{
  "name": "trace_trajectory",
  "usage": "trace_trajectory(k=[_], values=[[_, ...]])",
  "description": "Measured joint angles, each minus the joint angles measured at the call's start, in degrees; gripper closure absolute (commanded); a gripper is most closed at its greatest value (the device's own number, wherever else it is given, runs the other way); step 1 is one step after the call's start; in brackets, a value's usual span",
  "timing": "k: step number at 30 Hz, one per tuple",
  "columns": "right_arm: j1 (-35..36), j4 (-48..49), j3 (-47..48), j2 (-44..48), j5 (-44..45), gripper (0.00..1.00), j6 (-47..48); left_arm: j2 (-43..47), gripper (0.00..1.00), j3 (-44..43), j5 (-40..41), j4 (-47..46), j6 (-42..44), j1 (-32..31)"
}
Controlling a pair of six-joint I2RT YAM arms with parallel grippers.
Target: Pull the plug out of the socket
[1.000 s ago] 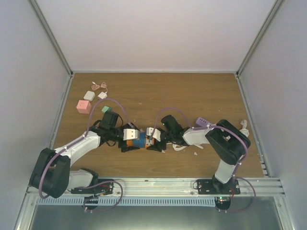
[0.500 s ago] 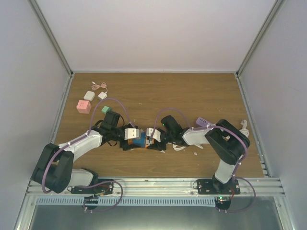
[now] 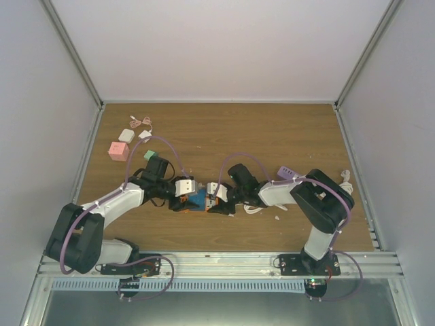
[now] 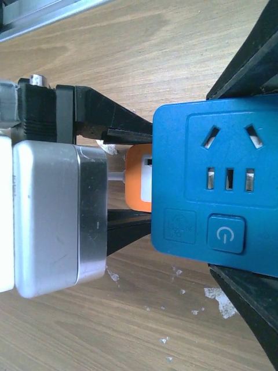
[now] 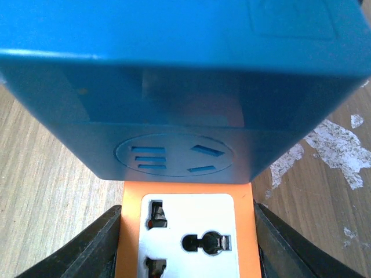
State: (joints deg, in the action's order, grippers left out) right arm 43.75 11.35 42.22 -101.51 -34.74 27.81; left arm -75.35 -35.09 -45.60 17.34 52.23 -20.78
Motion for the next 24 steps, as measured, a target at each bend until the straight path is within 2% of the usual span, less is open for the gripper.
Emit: trace_trajectory(k=[8,16,24], values=[[0.0,0.0,0.3,-0.2,-1.2,0.90,0.0,1.4,0.55,-0.4,-0.1,2.0,1.2,0.3],[0.3,0.3,1.3,-0.5,-1.1,0.94,-0.1,6.0,0.57,1.6,1.9,1.7,2.9,0.3],[0.5,0.3,1.3,-1.2,-0.1,0.95,0.0,2.2,0.58,-0.3,0.2,3.0,1.1,1.6]])
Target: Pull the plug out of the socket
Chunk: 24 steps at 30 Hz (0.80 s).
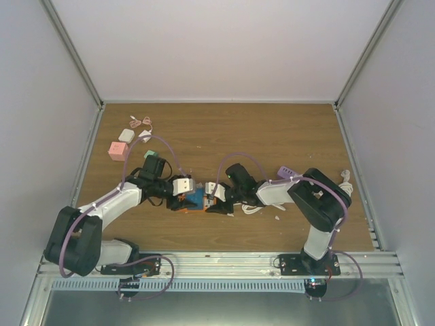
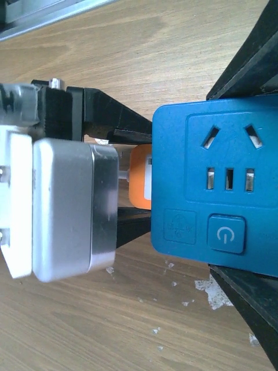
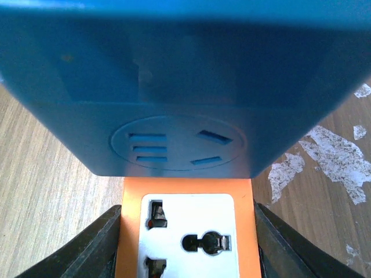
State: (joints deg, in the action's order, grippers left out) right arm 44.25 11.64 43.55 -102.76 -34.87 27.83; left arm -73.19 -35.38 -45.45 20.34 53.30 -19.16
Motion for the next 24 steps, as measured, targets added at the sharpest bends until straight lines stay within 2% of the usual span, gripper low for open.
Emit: trace_trajectory(k=[10,24], values=[[0.0,0.1,0.3,-0.3,0.7,0.96,0.0,-1.7,0.59,-2.0,-3.6,2.1,0.6,2.6],[0.0,-0.5,0.9,-0.8,1.4,0.95,-0.1,4.3,0.60,-1.9,-4.5,4.8,6.0,4.4]])
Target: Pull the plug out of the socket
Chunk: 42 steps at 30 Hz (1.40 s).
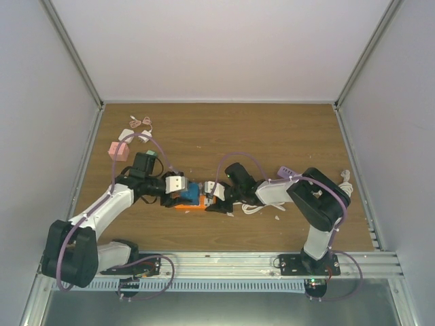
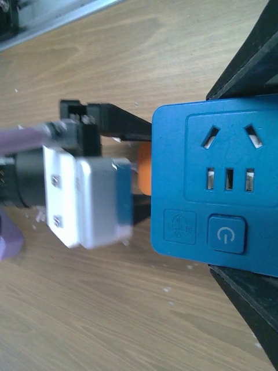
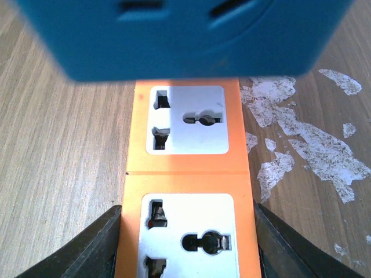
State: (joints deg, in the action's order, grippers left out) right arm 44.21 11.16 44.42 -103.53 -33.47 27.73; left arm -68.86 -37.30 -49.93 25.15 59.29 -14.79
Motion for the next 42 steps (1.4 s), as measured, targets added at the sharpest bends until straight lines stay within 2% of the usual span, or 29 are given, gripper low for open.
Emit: trace_trajectory(k=[9,16,26,32,42], values=[[-0.2,-3.4,1.7,-0.1,0.0,0.93,1.0,-0.3,0.58,-5.3,-1.0,5.0,-0.8,12.2],[-1.6,-6.5,3.0,-0.1,-0.8,0.91,1.2,-3.9,0.56,-8.3,-2.0,6.5,-3.5,22.5],[-1.8,-15.1,7.7,-0.1,-0.7,0.87,2.5,-15.6,0.55,-11.5,-3.5,12.0,-3.1,37.2],[-1.8,-18.5,9.4,-0.1,0.0,0.84,3.6,-22.2,0.53,-15.3,-4.5,13.4,-2.4,42.4],[-2.1,-24.4,13.7,-2.4,0.2,0.80,7.0,-29.8,0.47,-17.2,-3.6,13.1,-3.9,46.0]])
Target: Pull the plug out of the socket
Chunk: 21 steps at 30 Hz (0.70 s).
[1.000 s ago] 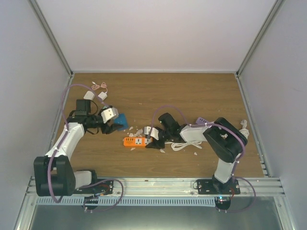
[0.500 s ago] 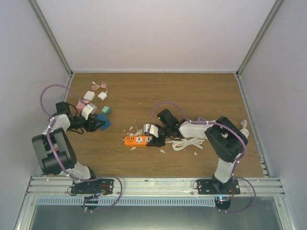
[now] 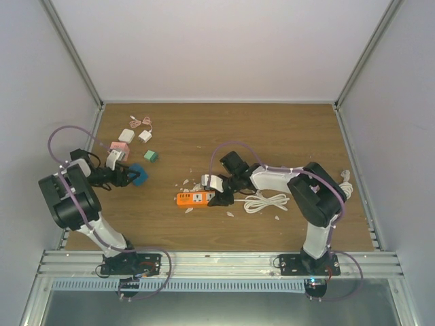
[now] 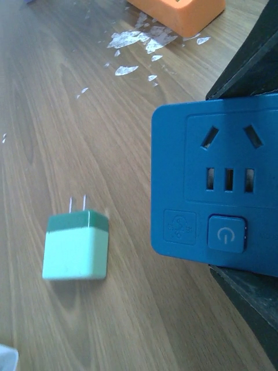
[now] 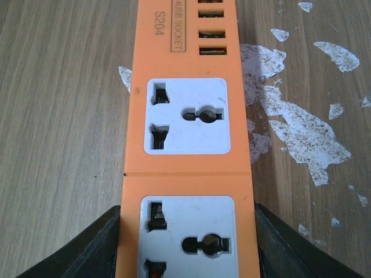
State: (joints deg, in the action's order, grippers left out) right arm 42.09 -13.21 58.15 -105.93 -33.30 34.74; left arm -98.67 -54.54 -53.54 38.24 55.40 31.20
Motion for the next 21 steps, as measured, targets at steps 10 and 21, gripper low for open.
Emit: trace_trajectory(k=[10,21], values=[[-0.1,-2.6,1.7,-1.3,0.4,0.60,2.6,-1.6,0.26,-1.4,0.0,-0.3,-2.1,1.3],[-0.2,-6.4,1.5,-1.3,2.5,0.25,4.0,-3.0,0.09,-1.6,4.1,-3.1,-4.8,1.8]])
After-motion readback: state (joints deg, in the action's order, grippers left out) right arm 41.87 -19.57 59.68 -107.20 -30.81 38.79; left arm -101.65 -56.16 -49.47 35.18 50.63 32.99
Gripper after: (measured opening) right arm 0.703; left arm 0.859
